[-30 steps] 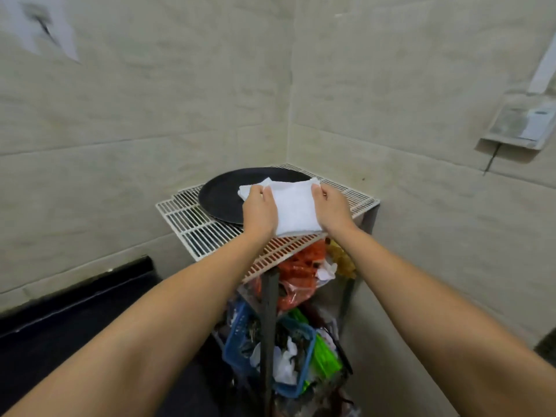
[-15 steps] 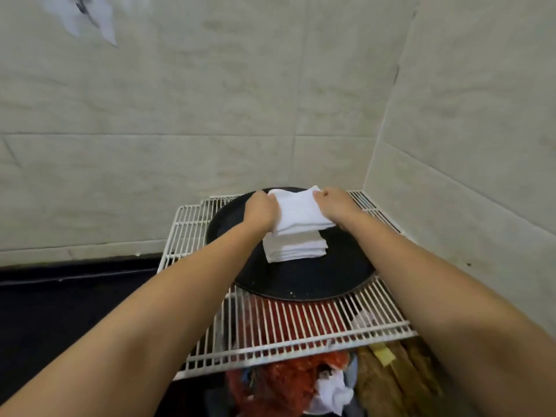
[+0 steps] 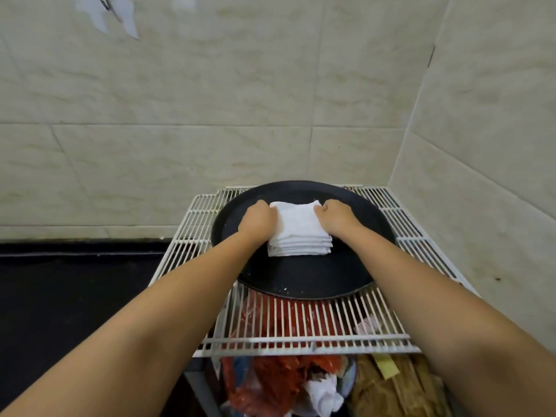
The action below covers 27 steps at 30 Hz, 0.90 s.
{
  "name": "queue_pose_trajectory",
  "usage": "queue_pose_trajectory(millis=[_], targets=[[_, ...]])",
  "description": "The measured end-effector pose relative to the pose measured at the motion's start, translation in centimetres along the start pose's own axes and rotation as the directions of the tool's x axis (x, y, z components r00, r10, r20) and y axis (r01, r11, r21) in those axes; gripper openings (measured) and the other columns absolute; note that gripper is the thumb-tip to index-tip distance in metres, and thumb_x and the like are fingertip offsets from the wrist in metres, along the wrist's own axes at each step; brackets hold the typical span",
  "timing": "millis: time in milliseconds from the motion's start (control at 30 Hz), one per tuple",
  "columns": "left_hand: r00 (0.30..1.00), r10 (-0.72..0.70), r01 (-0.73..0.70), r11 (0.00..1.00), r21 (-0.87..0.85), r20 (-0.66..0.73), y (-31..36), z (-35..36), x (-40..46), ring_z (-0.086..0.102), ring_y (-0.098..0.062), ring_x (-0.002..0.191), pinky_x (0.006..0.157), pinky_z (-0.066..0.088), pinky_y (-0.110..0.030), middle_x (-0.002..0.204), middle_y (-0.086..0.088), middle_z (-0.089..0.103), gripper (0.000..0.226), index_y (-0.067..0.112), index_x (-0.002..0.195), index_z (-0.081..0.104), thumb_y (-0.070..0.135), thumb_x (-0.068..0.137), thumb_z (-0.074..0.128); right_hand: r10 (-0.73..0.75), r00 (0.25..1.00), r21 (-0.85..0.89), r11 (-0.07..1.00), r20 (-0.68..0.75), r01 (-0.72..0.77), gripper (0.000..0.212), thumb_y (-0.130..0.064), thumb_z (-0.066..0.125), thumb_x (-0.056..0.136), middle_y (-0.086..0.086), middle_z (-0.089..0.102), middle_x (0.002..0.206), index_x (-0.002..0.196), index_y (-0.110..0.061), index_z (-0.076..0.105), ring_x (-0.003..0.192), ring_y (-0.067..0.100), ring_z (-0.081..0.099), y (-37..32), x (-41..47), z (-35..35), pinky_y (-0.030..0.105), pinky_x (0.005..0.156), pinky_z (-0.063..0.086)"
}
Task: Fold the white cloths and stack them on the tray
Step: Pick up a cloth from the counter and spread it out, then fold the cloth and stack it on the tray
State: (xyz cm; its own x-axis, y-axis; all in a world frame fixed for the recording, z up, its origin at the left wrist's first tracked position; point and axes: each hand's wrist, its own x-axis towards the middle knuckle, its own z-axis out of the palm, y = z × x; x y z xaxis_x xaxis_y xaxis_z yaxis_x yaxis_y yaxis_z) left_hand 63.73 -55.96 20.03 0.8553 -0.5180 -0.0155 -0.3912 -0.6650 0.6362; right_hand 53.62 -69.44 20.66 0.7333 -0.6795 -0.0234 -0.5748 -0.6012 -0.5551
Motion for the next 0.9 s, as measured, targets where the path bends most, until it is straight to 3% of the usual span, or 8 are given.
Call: queue_pose_trajectory(millis=[67,133,167,300,400,567,700,900], targets=[[1.000,0.011,-0.011,1.000,-0.004,-0.003,-0.1,-0.8,-0.5,0.059,-0.028,0.068,0.057,0.040,-0.032,0.091,-0.021,0.066,0.050,-0.013,0.118,0.053,0.031,0.099,0.037,0.018,1.000,-0.044,0.999,0.010,-0.018,0.046,-0.045,0.036,0.098,0.001,0.041,0.065,0.063,-0.016,0.037,0.059,0.017,0.042,-0.1,-0.2,-0.4,0.030,0.052,0.031],[1.000,0.010,-0.010,1.000,-0.016,0.001,-0.5,-2.0,-1.1,0.064,-0.025,0.052,0.059,0.053,-0.032,0.072,-0.016,0.068,0.058,-0.013,0.115,0.055,0.039,0.098,0.037,0.036,0.997,-0.113,0.993,-0.061,-0.043,0.047,-0.053,0.036,0.095,0.011,0.059,0.093,0.098,-0.011,0.055,0.084,0.027,0.059,-0.7,-0.7,-1.2,0.032,0.064,0.041],[1.000,0.004,-0.004,1.000,-0.027,-0.001,-0.9,-2.8,-1.5,0.062,-0.020,0.041,0.059,0.056,-0.031,0.063,-0.012,0.065,0.059,-0.012,0.115,0.055,0.041,0.098,0.036,0.018,0.990,-0.144,0.989,-0.141,-0.039,0.051,-0.052,0.036,0.096,0.013,0.060,0.109,0.115,-0.008,0.051,0.098,0.032,0.059,-1.4,-1.1,-1.7,0.035,0.070,0.041],[0.998,0.015,-0.018,0.998,-0.052,-0.069,-3.6,-6.7,-3.7,0.055,-0.017,0.034,0.047,0.049,-0.027,0.054,-0.009,0.059,0.048,-0.008,0.102,0.057,0.034,0.100,0.034,-0.209,0.940,-0.197,0.967,-0.269,0.159,0.040,-0.040,0.034,0.099,0.013,0.060,0.107,0.111,-0.007,0.053,0.098,0.035,0.059,-7.2,-3.7,-1.3,0.034,0.068,0.038],[0.988,0.034,-0.039,0.999,-0.031,-0.148,-7.2,-10.8,-6.9,0.057,-0.020,0.043,0.055,0.049,-0.030,0.062,-0.010,0.060,0.037,0.004,0.085,0.053,0.031,0.101,0.034,-0.387,0.908,-0.226,0.910,-0.162,0.347,0.033,-0.034,0.034,0.099,0.013,0.060,0.098,0.100,-0.009,0.055,0.093,0.034,0.059,-13.4,-6.8,2.2,0.033,0.065,0.034],[0.948,-0.065,0.112,0.985,0.134,-0.311,-19.0,-19.6,-14.7,0.067,-0.032,0.077,0.073,0.052,-0.037,0.087,-0.015,0.070,0.035,0.009,0.092,0.057,0.036,0.098,0.036,-0.634,0.773,-0.188,0.759,0.007,0.624,0.031,-0.031,0.036,0.099,0.015,0.062,0.105,0.103,-0.010,0.058,0.095,0.034,0.059,-24.4,-14.3,12.2,0.035,0.069,0.040],[0.914,-0.170,0.260,0.942,0.210,-0.368,-31.4,-26.1,-23.7,0.064,-0.030,0.078,0.066,0.047,-0.036,0.085,-0.009,0.068,0.035,0.012,0.085,0.052,0.040,0.098,0.035,-0.776,0.612,-0.145,0.595,0.150,0.790,0.032,-0.036,0.038,0.099,0.011,0.058,0.112,0.109,-0.011,0.055,0.104,0.032,0.056,-32.3,-22.9,22.7,0.041,0.081,0.046],[0.875,-0.350,0.464,0.802,0.375,-0.335,-47.3,-32.8,-37.4,0.062,-0.029,0.089,0.067,0.040,-0.033,0.096,-0.006,0.066,0.035,0.016,0.099,0.054,0.045,0.099,0.034,-0.850,0.428,-0.146,0.402,0.307,0.904,0.035,-0.038,0.034,0.100,0.008,0.054,0.119,0.120,-0.013,0.051,0.109,0.029,0.053,-40.3,-36.3,36.7,0.042,0.084,0.042]])
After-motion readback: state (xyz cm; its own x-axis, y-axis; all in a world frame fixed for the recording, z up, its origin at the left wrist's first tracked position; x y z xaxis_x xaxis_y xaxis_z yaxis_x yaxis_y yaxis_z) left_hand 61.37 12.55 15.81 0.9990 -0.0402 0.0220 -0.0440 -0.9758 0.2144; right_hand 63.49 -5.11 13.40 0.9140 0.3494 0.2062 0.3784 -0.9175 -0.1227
